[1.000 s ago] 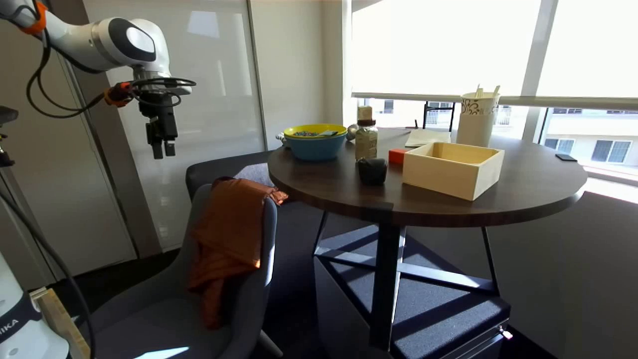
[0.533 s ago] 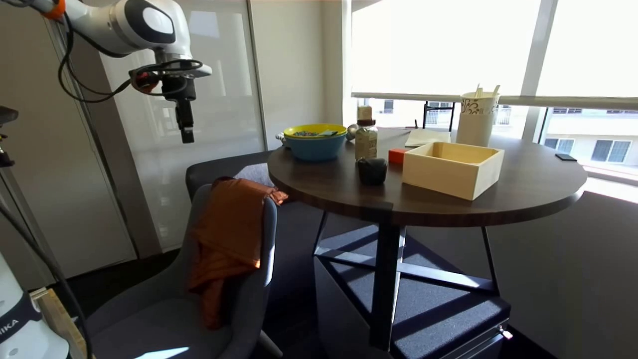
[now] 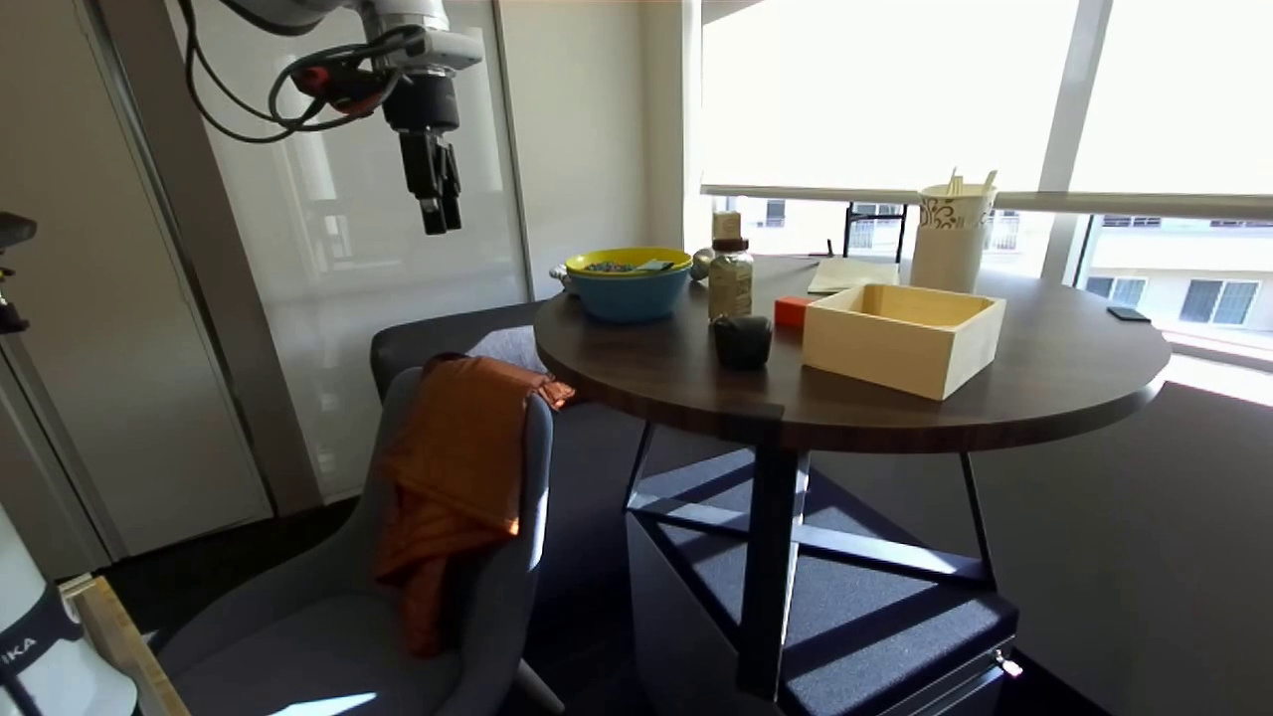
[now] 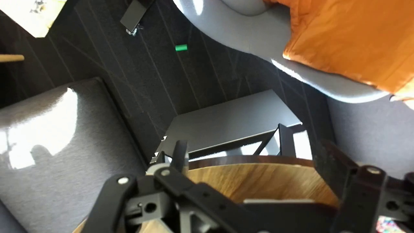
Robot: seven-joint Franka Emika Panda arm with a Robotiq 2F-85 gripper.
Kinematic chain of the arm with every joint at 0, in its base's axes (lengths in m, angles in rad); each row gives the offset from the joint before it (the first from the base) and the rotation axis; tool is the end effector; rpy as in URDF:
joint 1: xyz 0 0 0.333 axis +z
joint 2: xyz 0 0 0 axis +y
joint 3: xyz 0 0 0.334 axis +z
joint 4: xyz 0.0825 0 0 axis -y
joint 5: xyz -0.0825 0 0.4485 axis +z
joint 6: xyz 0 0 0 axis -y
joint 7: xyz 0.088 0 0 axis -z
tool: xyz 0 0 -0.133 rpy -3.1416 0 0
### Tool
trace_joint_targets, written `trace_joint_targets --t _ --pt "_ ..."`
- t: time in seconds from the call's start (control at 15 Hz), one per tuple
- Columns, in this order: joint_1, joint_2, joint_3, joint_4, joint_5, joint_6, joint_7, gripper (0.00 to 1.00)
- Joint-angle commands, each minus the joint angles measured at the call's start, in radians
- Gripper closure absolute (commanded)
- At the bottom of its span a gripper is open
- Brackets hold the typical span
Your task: Put the red block on the wooden block
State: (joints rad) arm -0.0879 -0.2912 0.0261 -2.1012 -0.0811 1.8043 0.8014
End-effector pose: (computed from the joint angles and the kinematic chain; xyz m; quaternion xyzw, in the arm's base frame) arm 0.5242 -0.0405 0.5174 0.9111 -0.4098 0.0128 0.0413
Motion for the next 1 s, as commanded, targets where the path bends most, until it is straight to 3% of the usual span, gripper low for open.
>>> trace_joint_targets --t 0.0,0.07,0.13,0.53,0.93 --pt "-0.041 -0.081 -0.04 -0.003 0.069 -0.022 0.076 0.0" --pt "-0.042 -0.101 -0.047 -0.01 0.1 -0.025 0.079 0.0" --pt "-0.044 -0.055 -0.04 0.005 0.051 -0.012 0.033 0.0" --pt "-0.064 -0.084 -0.046 0.01 0.077 0.002 0.091 0.0" --pt "-0.185 0.047 -0.179 0.217 0.091 0.031 0.177 0.0"
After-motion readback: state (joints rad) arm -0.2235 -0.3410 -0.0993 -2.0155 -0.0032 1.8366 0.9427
